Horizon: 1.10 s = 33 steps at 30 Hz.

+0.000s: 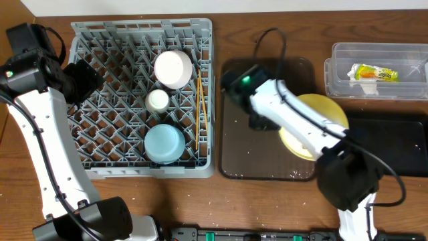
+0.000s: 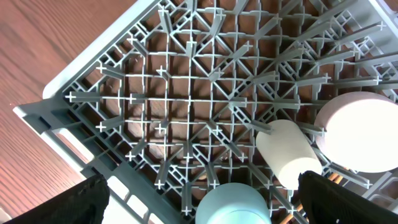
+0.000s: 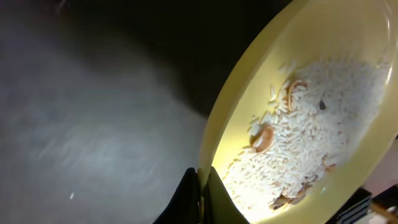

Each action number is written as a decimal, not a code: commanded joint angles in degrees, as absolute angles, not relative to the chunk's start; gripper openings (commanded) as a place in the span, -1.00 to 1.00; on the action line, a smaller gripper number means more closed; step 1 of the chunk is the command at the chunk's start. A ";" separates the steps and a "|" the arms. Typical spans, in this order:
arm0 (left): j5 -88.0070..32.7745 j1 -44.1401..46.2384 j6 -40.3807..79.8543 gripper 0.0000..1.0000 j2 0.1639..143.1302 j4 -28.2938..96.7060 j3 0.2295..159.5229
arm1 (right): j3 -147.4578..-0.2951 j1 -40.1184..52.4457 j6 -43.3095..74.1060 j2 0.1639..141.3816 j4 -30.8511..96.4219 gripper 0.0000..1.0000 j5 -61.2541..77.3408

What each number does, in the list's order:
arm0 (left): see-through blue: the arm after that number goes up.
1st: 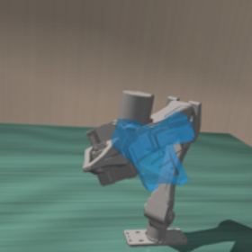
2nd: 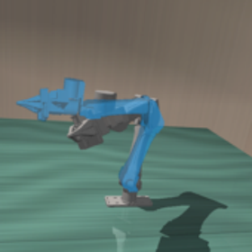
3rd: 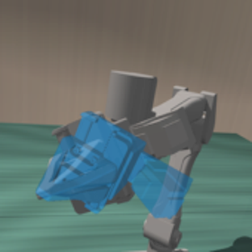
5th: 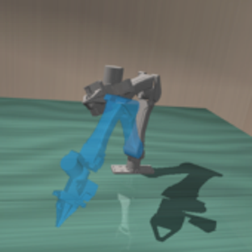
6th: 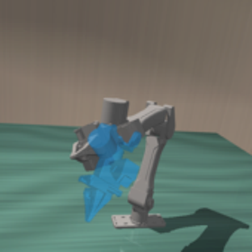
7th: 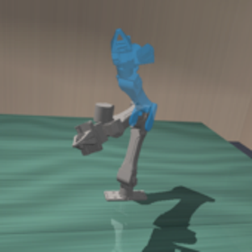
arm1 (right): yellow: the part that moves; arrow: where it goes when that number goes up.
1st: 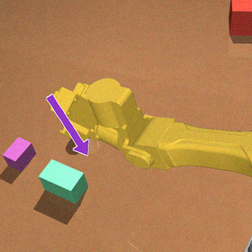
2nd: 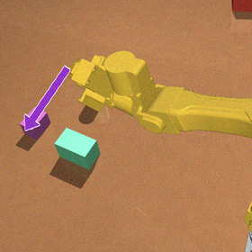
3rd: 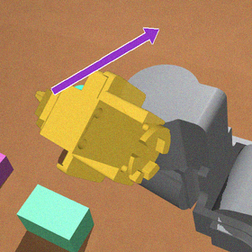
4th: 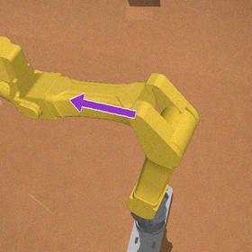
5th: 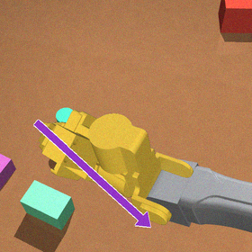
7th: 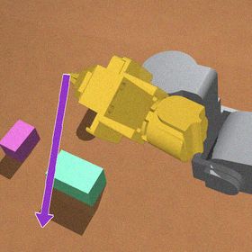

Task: Sort waste into correct bins and load items into the dishwasher
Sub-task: 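Lift the yellow plate and carry it right over the black bin, then tilt the yellow plate with the right gripper to dump rice into the bin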

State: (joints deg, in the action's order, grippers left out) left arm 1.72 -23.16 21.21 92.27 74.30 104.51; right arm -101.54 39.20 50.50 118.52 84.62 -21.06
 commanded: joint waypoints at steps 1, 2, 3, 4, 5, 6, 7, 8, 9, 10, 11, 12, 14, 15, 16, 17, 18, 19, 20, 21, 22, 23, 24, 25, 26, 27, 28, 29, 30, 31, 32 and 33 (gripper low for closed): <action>2.20 -23.35 21.74 0.96 92.42 74.35 104.97 | -102.80 33.74 52.45 113.10 85.23 -0.97 -23.68; 2.20 -23.35 21.74 0.96 92.42 74.35 104.97 | -102.80 32.53 52.45 112.51 85.30 -0.98 -23.64; 2.20 -23.35 21.74 0.96 92.42 74.35 104.97 | -102.80 31.44 52.42 112.16 85.30 -0.97 -23.53; 2.20 -23.35 21.74 0.96 92.42 74.35 104.97 | -102.80 29.06 52.34 111.20 85.27 -0.97 -22.83; 2.20 -23.35 21.74 0.96 92.42 74.35 104.97 | -102.80 27.64 52.14 110.67 85.19 -0.97 -22.02; 2.20 -23.35 21.74 0.96 92.42 74.35 104.97 | -102.80 24.97 51.70 109.84 85.08 -0.97 -20.34; 2.20 -23.35 21.74 0.96 92.42 74.35 104.97 | -102.80 23.14 51.29 109.40 85.06 -0.97 -19.35; 2.20 -23.35 21.74 0.96 92.42 74.35 104.97 | -102.80 21.67 50.89 109.10 85.03 -0.97 -18.87; 2.20 -23.35 21.74 0.95 92.42 74.35 104.97 | -102.80 20.32 50.63 108.95 85.03 -0.97 -18.57; 2.20 -23.35 21.74 0.96 92.42 74.35 104.97 | -102.80 18.65 50.17 108.79 85.06 -0.97 -18.24; 2.20 -23.35 21.74 0.96 92.42 74.35 104.97 | -102.80 16.93 49.52 108.73 84.99 -0.97 -17.32; 2.20 -23.35 21.74 0.96 92.42 74.35 104.97 | -102.80 15.86 48.90 108.73 84.84 -0.97 -16.56; 2.20 -23.35 21.74 0.96 92.42 74.35 104.97 | -102.74 12.84 46.94 108.73 84.18 -0.97 -14.31; 2.20 -23.35 21.74 0.96 92.42 74.35 104.97 | -102.67 11.44 45.82 108.73 83.70 -0.97 -13.15; 2.20 -23.35 21.74 0.96 92.42 74.35 104.97 | -102.65 9.91 44.71 108.73 83.20 -0.98 -11.79; 2.20 -23.35 21.74 0.96 92.42 74.35 104.97 | -102.65 8.71 43.94 108.73 82.83 -0.97 -10.59; 2.20 -23.35 21.74 0.96 92.42 74.35 104.97 | -102.65 7.66 43.22 108.73 82.43 -0.97 -9.41; 2.20 -23.35 21.74 0.96 92.42 74.35 104.97 | -102.65 6.35 42.19 108.73 81.91 -0.97 -7.88; 2.20 -23.35 21.74 0.96 92.42 74.35 104.97 | -102.65 5.23 41.45 108.73 81.56 -0.98 -6.79; 2.20 -23.35 21.74 0.96 92.42 74.35 104.97 | -102.65 4.05 41.01 108.73 81.32 -0.98 -5.80; 2.20 -23.35 21.74 0.96 92.42 74.35 104.97 | -102.65 3.05 41.04 108.73 81.30 -0.97 -5.26; 2.20 -23.35 21.74 0.96 92.42 74.35 104.97 | -102.65 2.04 41.01 108.73 81.32 -0.97 -4.62; 2.20 -23.35 21.74 0.96 92.42 74.35 104.97 | -102.65 0.89 40.97 108.73 81.45 -0.97 -3.90; 2.20 -23.35 21.74 0.96 92.42 74.35 104.97 | -102.65 -0.03 40.49 108.73 81.47 -0.97 -3.03; 2.20 -23.35 21.74 0.96 92.42 74.35 104.97 | -102.65 -1.17 39.62 108.73 81.47 -0.97 -1.69; 2.20 -23.35 21.74 0.96 92.42 74.35 104.97 | -102.63 -2.09 38.87 108.73 81.47 -0.98 -0.43; 2.20 -23.35 21.74 0.96 92.42 74.35 104.97 | -102.63 -2.98 38.19 108.73 81.45 -0.97 0.75; 2.20 -23.35 21.74 0.96 92.42 74.35 104.97 | -102.63 -4.23 37.34 108.73 81.43 -0.97 2.24; 2.20 -23.35 21.74 0.96 92.42 74.35 104.97 | -102.63 -4.80 37.01 108.73 81.43 -0.98 2.72; 2.20 -23.35 21.74 0.96 92.42 74.35 104.97 | -102.63 -5.82 36.12 108.73 81.43 -0.97 3.53; 2.20 -23.35 21.74 0.96 92.42 74.35 104.97 | -102.63 -6.57 35.79 108.73 81.43 -0.97 3.88; 2.20 -23.35 21.74 0.96 92.42 74.35 104.97 | -102.63 -7.49 35.29 108.73 81.45 -0.98 4.45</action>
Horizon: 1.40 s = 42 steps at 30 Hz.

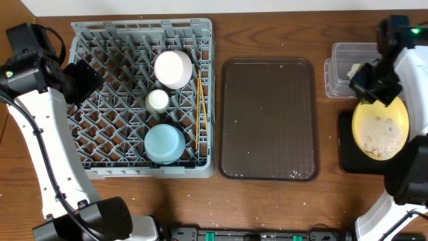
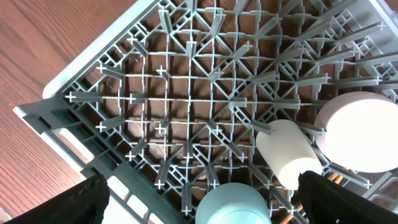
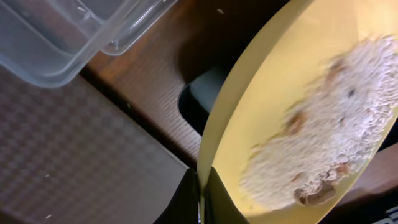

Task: Sort waste into correct bins and load items into the dishwasher
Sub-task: 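Tilt the yellow plate with the right gripper to dump rice into the bin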

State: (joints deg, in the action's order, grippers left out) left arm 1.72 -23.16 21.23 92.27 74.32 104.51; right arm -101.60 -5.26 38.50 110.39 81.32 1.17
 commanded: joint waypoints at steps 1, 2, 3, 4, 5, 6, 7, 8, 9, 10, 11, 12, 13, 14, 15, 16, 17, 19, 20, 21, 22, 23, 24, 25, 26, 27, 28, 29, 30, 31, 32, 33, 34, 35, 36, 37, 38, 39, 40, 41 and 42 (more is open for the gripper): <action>2.20 -23.35 21.74 0.96 92.42 74.35 104.97 | -102.63 -9.39 33.54 108.73 81.41 -0.97 6.68; 2.20 -23.35 21.74 0.96 92.42 74.35 104.97 | -102.63 -10.20 32.86 108.73 81.36 -0.98 7.75; 2.20 -23.35 21.74 0.96 92.42 74.35 104.97 | -102.63 -11.18 31.92 108.73 81.25 -0.97 9.08; 2.20 -23.35 21.74 0.96 92.42 74.35 104.97 | -102.63 -11.97 30.94 108.73 81.12 -0.97 10.20; 2.17 -23.35 21.74 0.96 92.42 74.35 104.97 | -102.63 -12.73 29.98 108.75 80.95 -0.98 11.27; 2.20 -23.35 21.74 0.96 92.42 74.35 104.97 | -102.61 -13.61 29.02 108.75 80.75 -0.97 12.45; 2.20 -23.35 21.74 0.96 92.42 74.35 104.97 | -102.59 -14.28 28.53 108.75 80.68 -0.97 12.99; 2.20 -23.35 21.74 0.96 92.42 74.35 104.97 | -102.52 -15.03 28.14 108.75 80.64 -0.97 13.63; 2.20 -23.35 21.74 0.96 92.42 74.35 104.97 | -102.26 -16.32 27.31 108.75 80.55 -0.97 14.72; 2.20 -23.35 21.74 0.96 92.42 74.35 104.97 | -102.21 -16.82 26.70 108.75 80.47 -0.97 15.35; 2.20 -23.35 21.74 0.96 92.42 74.35 104.97 | -102.15 -17.39 25.80 108.75 80.27 -0.97 16.12; 2.20 -23.35 21.74 0.96 92.42 74.35 104.97 | -102.15 -17.78 24.99 108.75 80.09 -0.98 16.86; 2.20 -23.35 21.74 0.96 92.42 74.35 104.97 | -102.15 -18.22 24.27 108.75 79.94 -0.97 17.76; 2.20 -23.35 21.74 0.96 92.42 74.35 104.97 | -102.15 -18.55 23.66 108.75 79.88 -0.98 18.70; 2.20 -23.35 21.74 0.96 92.42 74.35 104.97 | -102.15 -18.94 22.92 108.75 79.83 -0.98 20.01; 2.20 -23.35 21.74 0.96 92.42 74.35 104.97 | -102.15 -19.25 22.52 108.75 79.83 -0.98 21.02; 2.20 -23.35 21.74 0.96 92.42 74.35 104.97 | -102.15 -19.53 22.11 108.75 79.81 -0.97 21.87; 2.20 -23.35 21.74 0.96 92.42 74.35 104.97 | -102.15 -20.32 22.00 108.75 79.66 -0.97 23.66; 2.20 -23.35 21.74 0.96 92.42 74.35 104.97 | -102.15 -20.62 22.00 108.75 79.53 -0.97 24.38; 2.20 -23.35 21.74 0.96 92.42 74.35 104.97 | -102.15 -21.12 22.04 108.75 79.50 -0.97 24.95; 2.20 -23.35 21.74 0.96 92.42 74.35 104.97 | -102.15 -21.50 22.00 108.75 79.50 -0.97 25.58; 2.20 -23.35 21.74 0.96 92.42 74.35 104.97 | -102.15 -22.00 21.98 108.75 79.59 -0.97 26.39; 2.20 -23.35 21.74 0.96 92.42 74.35 104.97 | -102.15 -22.57 22.00 108.75 79.75 -0.97 27.22; 2.20 -23.35 21.74 0.95 92.42 74.35 104.97 | -102.15 -23.03 22.00 108.75 79.81 -0.97 27.97; 2.20 -23.35 21.74 0.96 92.42 74.35 104.97 | -102.15 -23.90 21.98 108.75 80.05 -0.97 29.32; 2.20 -23.35 21.74 0.96 92.42 74.35 104.97 | -102.15 -24.56 21.98 108.75 80.18 -0.97 30.20; 2.20 -23.35 21.74 0.96 92.42 74.35 104.97 | -102.15 -25.28 21.98 108.75 80.42 -0.97 31.16; 2.20 -23.35 21.74 0.96 92.42 74.35 104.97 | -102.15 -25.93 21.98 108.75 80.68 -0.97 31.94; 2.20 -23.35 21.74 0.96 92.42 74.35 104.97 | -102.15 -26.72 21.91 108.75 81.14 -0.97 32.99; 2.20 -23.35 21.74 0.96 92.42 74.35 104.97 | -102.15 -27.46 21.50 108.75 81.52 -0.98 33.98; 2.20 -23.35 21.74 0.96 92.42 74.35 104.97 | -102.15 -28.23 21.02 108.75 81.91 -0.97 35.11; 2.20 -23.35 21.74 0.96 92.42 74.35 104.97 | -102.15 -29.04 20.78 108.75 82.17 -0.97 35.92; 2.20 -23.35 21.74 0.96 92.42 74.35 104.97 | -102.15 -29.93 20.47 108.75 82.43 -0.97 36.80; 2.20 -23.35 21.74 0.96 92.42 74.35 104.97 | -102.15 -30.68 20.47 108.75 82.63 -0.98 37.08; 2.20 -23.35 21.74 0.96 92.42 74.35 104.97 | -102.15 -31.62 20.01 108.75 82.72 -0.97 37.65; 2.20 -23.35 21.74 0.96 92.42 74.35 104.97 | -102.15 -32.38 19.51 108.75 82.83 -0.97 38.28; 2.20 -23.35 21.74 0.96 92.42 74.35 104.97 | -102.13 -33.06 19.38 108.75 83.11 -0.97 38.54; 2.20 -23.35 21.74 0.96 92.42 74.35 104.97 | -102.13 -33.63 19.09 108.75 83.33 -0.97 38.83; 2.20 -23.35 21.74 0.96 92.42 74.35 104.97 | -102.13 -34.41 18.28 108.75 83.37 -0.97 39.38; 2.20 -23.35 21.74 0.96 92.42 74.35 104.97 | -102.13 -34.89 18.15 108.75 83.37 -0.97 39.35; 2.20 -23.35 21.74 0.96 92.42 74.35 104.97 | -102.06 -35.33 18.17 108.75 83.37 -0.97 39.40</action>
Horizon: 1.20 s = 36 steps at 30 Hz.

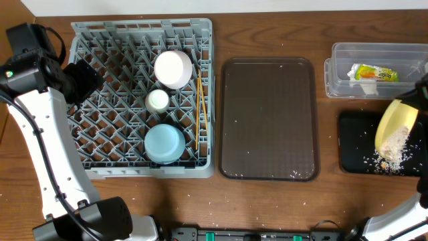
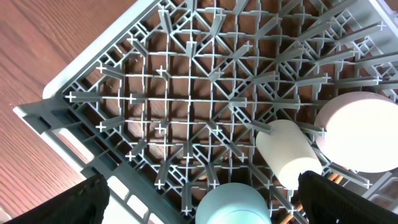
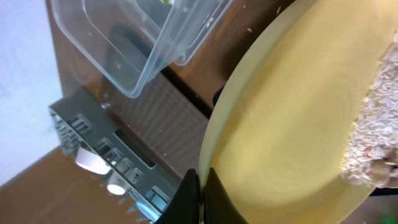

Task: Sort waste into correct bins and load items into the dishwasher
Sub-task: 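Tilt the yellow plate with the right gripper to dump rice into the bin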

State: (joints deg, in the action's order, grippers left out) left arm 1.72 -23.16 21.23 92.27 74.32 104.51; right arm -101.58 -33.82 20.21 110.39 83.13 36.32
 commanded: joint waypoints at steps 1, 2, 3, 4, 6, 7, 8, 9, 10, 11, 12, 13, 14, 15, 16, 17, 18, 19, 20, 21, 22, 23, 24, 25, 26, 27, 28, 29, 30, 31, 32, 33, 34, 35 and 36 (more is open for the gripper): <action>2.20 -23.35 21.74 0.96 92.42 74.35 104.97 | -101.91 -35.83 18.17 108.75 83.33 -0.97 40.01; 2.20 -23.35 21.74 0.96 92.42 74.35 104.97 | -101.71 -36.32 18.15 108.75 83.35 -0.97 41.60; 2.20 -23.35 21.74 0.96 92.42 74.35 104.97 | -101.56 -36.47 18.17 108.75 83.37 -0.97 42.72; 2.20 -23.35 21.74 0.96 92.42 74.35 104.97 | -101.51 -36.49 18.15 108.75 83.37 -0.98 43.70; 2.20 -23.35 21.74 0.96 92.42 74.35 104.97 | -101.49 -36.49 18.17 108.75 82.94 -0.97 45.63; 2.20 -23.35 21.74 0.96 92.42 74.35 104.97 | -101.49 -36.47 18.17 108.75 82.74 -0.97 45.78; 2.20 -23.35 21.74 0.96 92.42 74.35 104.97 | -101.49 -36.47 18.20 108.75 82.74 -0.97 45.78; 2.20 -23.35 21.74 0.96 92.42 74.35 104.97 | -101.49 -36.47 18.20 108.75 82.83 -0.98 45.78; 2.20 -23.35 21.74 0.96 92.42 74.35 104.97 | -101.47 -36.47 18.17 108.75 83.05 -0.97 45.76; 2.20 -23.35 21.74 0.96 92.42 74.35 104.97 | -101.47 -36.47 18.17 108.75 83.48 -0.97 45.76; 2.20 -23.35 21.74 0.96 92.42 74.35 104.97 | -101.47 -36.47 18.20 108.75 83.68 -0.97 45.80; 2.20 -23.35 21.74 0.96 92.42 74.35 104.97 | -101.45 -36.47 18.44 108.75 83.42 -0.97 46.04; 2.20 -23.35 21.74 0.96 92.42 74.35 104.97 | -101.45 -36.34 19.18 108.77 82.89 -0.97 45.93; 2.20 -23.35 21.74 0.96 92.42 74.35 104.97 | -101.43 -36.23 19.77 108.88 82.52 -0.97 45.93; 2.20 -23.35 21.74 0.96 92.42 74.35 104.97 | -101.43 -36.14 19.70 108.88 82.56 -0.98 46.09; 2.20 -23.35 21.74 0.96 92.42 74.35 104.97 | -101.43 -36.16 19.64 108.88 83.22 -0.97 46.48; 2.20 -23.35 21.74 0.96 92.42 74.35 104.97 | -101.43 -36.27 19.66 108.88 83.96 -0.97 46.59; 2.20 -23.35 21.74 0.96 92.42 74.35 104.97 | -101.43 -36.36 19.70 108.88 84.31 -0.97 46.65; 2.20 -23.35 21.74 0.96 92.42 74.35 104.97 | -101.38 -36.36 20.05 108.88 83.79 -0.97 46.89; 2.20 -23.35 21.74 0.96 92.42 74.35 104.97 | -101.25 -36.23 20.34 108.88 82.98 -0.98 47.11; 2.20 -23.35 21.74 0.96 92.42 74.35 104.97 | -101.19 -36.16 20.27 108.88 82.91 -0.97 47.40; 2.20 -23.35 21.74 0.96 92.42 74.35 104.97 | -101.19 -36.34 19.99 108.88 83.42 -0.97 47.46; 2.20 -23.35 21.74 0.96 92.42 74.35 104.97 | -101.16 -36.64 19.66 108.88 84.07 -0.97 47.51; 2.20 -23.35 21.74 0.96 92.42 74.35 104.97 | -101.06 -36.86 19.68 108.88 84.16 -0.97 47.48; 2.20 -23.35 21.74 0.96 92.42 74.35 104.97 | -100.75 -36.91 20.38 108.88 83.46 -0.97 47.64; 2.20 -23.35 21.74 0.96 92.42 74.35 104.97 | -100.18 -36.73 21.21 108.88 82.17 -0.97 48.29; 2.20 -23.35 21.74 0.96 92.42 74.35 104.97 | -99.59 -36.53 21.15 108.88 80.99 -0.97 48.99; 2.20 -23.35 21.74 0.96 92.42 74.35 104.97 | -99.00 -36.47 20.69 108.88 80.38 -0.97 49.69; 2.20 -23.35 21.74 0.96 92.42 74.35 104.97 | -98.30 -36.58 20.53 108.88 80.40 -0.97 49.80; 2.20 -23.35 21.74 0.96 92.42 74.35 104.97 | -97.45 -36.75 20.58 108.88 80.38 -0.98 49.82; 2.20 -23.35 21.74 0.96 92.42 74.35 104.97 | -96.55 -36.73 21.12 108.88 79.72 -0.97 49.93; 2.20 -23.35 21.74 0.96 92.42 74.35 104.97 | -95.55 -36.60 21.39 108.88 78.39 -0.97 50.70; 2.20 -23.35 21.74 0.96 92.42 74.35 104.97 | -94.28 -36.47 20.84 108.88 76.49 -0.97 52.27; 2.20 -23.35 21.74 0.96 92.42 74.35 104.97 | -93.60 -36.49 19.86 108.88 75.96 -0.97 53.67; 2.20 -23.35 21.74 0.96 92.42 74.35 104.97 | -92.77 -36.95 19.09 108.88 76.23 -0.98 55.79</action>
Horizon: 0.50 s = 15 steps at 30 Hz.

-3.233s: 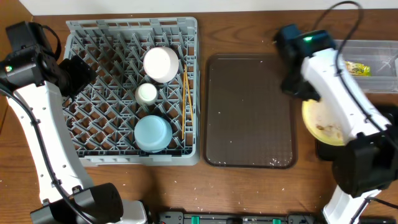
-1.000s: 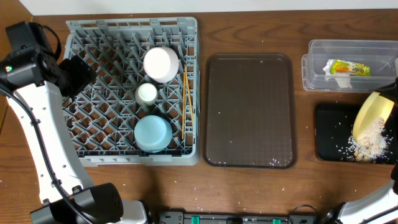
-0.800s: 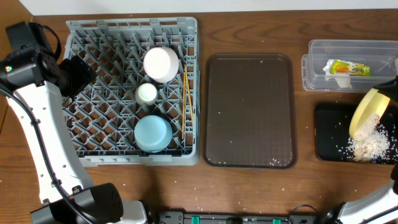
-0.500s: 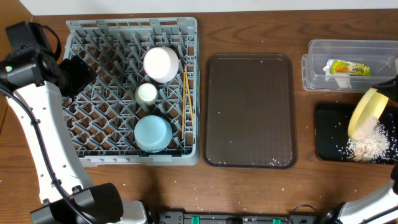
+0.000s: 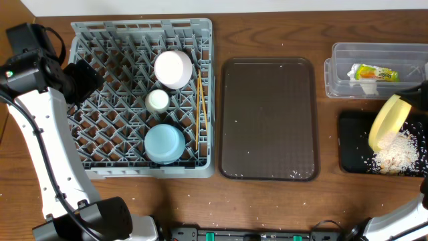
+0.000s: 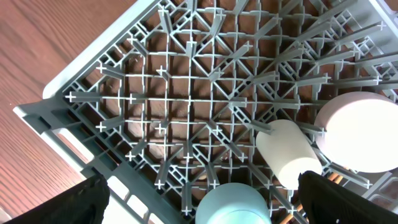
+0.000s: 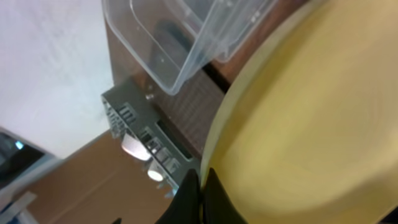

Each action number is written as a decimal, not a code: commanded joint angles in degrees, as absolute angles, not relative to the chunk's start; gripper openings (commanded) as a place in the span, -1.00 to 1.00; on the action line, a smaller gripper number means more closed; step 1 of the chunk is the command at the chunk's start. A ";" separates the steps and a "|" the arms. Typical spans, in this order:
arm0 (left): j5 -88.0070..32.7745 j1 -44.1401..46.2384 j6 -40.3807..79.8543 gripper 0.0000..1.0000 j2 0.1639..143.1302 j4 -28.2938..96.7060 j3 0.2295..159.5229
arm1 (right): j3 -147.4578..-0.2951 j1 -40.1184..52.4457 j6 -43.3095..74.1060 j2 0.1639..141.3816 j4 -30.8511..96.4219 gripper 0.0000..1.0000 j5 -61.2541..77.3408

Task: Sort waste into correct bins and load items into the dishwasher
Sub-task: 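Tilt the yellow plate with the right gripper to dump rice into the bin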

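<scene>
My right gripper (image 7: 201, 186) is shut on the rim of a yellow plate (image 5: 386, 120), held steeply tilted over the black bin (image 5: 354, 144) at the right edge. A heap of rice (image 5: 396, 155) lies in that bin. In the right wrist view the plate (image 7: 311, 124) fills the frame and looks bare. My left gripper (image 6: 199, 199) hangs open over the grey dish rack (image 5: 100, 73), which holds a white bowl (image 5: 173, 68), a white cup (image 5: 158, 100), a pale blue bowl (image 5: 164, 143) and chopsticks (image 5: 200, 100).
A brown tray (image 5: 269, 119) lies between the rack and the bins. A clear plastic bin (image 5: 341, 70) at the back right holds a yellow-green wrapper (image 5: 374, 72). Rice grains are scattered along the table's front edge.
The plate has tipped steeper and shifted slightly up and left over the black bin. The rice that clung to its lower edge now lies heaped in the bin. The left arm is unchanged.
First my right gripper held the rice-covered yellow plate at the tray's right edge. Then the plate was over the black bin, still level. Later it was tilted with rice at its low edge and grains in the bin. Now the rice lies in the bin.
</scene>
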State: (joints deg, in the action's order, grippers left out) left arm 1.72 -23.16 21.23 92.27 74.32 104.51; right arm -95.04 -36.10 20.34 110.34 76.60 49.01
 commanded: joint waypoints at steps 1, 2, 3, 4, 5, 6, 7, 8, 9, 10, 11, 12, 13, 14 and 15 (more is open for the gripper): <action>2.20 -23.35 21.74 0.96 92.42 74.35 104.97 | -92.25 -37.41 18.70 108.88 77.08 -0.98 57.58; 2.20 -23.35 21.74 0.96 92.42 74.35 104.97 | -92.03 -38.02 18.15 108.86 78.28 -0.98 59.77; 2.20 -23.35 21.74 0.96 92.42 74.35 104.97 | -92.03 -38.48 17.63 108.86 78.87 -0.97 61.45; 2.20 -23.35 21.74 0.96 92.42 74.35 104.97 | -92.03 -39.00 17.17 108.84 78.89 -0.97 62.92; 2.20 -23.35 21.74 0.96 92.42 74.35 104.97 | -92.05 -39.55 16.84 108.71 78.91 -0.97 63.88; 2.20 -23.35 21.74 0.96 92.42 74.35 104.97 | -92.05 -40.21 16.58 108.60 79.24 -0.97 64.45; 2.20 -23.35 21.74 0.96 92.42 74.35 104.97 | -92.05 -40.73 15.81 108.40 79.96 -0.98 64.84; 2.20 -23.35 21.74 0.96 92.42 74.35 104.97 | -92.05 -41.41 14.68 108.22 81.23 -0.98 64.77; 2.20 -23.35 21.74 0.96 92.42 74.35 104.97 | -92.05 -41.91 13.82 108.18 82.15 -0.98 64.77; 2.20 -23.35 21.74 0.96 92.42 74.35 104.97 | -92.05 -42.48 13.17 108.16 83.13 -0.98 64.79; 2.20 -23.35 21.74 0.96 92.42 74.35 104.97 | -92.05 -43.03 12.75 108.16 83.68 -0.98 64.77; 2.20 -23.35 21.74 0.96 92.42 74.35 104.97 | -92.05 -43.94 11.90 108.16 84.33 -0.98 64.77; 2.20 -23.35 21.74 0.96 92.42 74.35 104.97 | -92.05 -44.66 11.35 108.16 85.25 -0.98 64.77; 2.20 -23.35 21.74 0.96 92.42 74.35 104.97 | -92.05 -45.19 11.00 108.16 85.97 -0.98 64.79; 2.20 -23.35 21.74 0.96 92.42 74.35 104.97 | -92.05 -45.67 11.03 108.16 86.46 -0.98 64.79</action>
State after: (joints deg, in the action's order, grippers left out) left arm 1.72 -23.16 21.21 92.27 74.32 104.51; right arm -92.12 -43.38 13.93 110.06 85.27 62.11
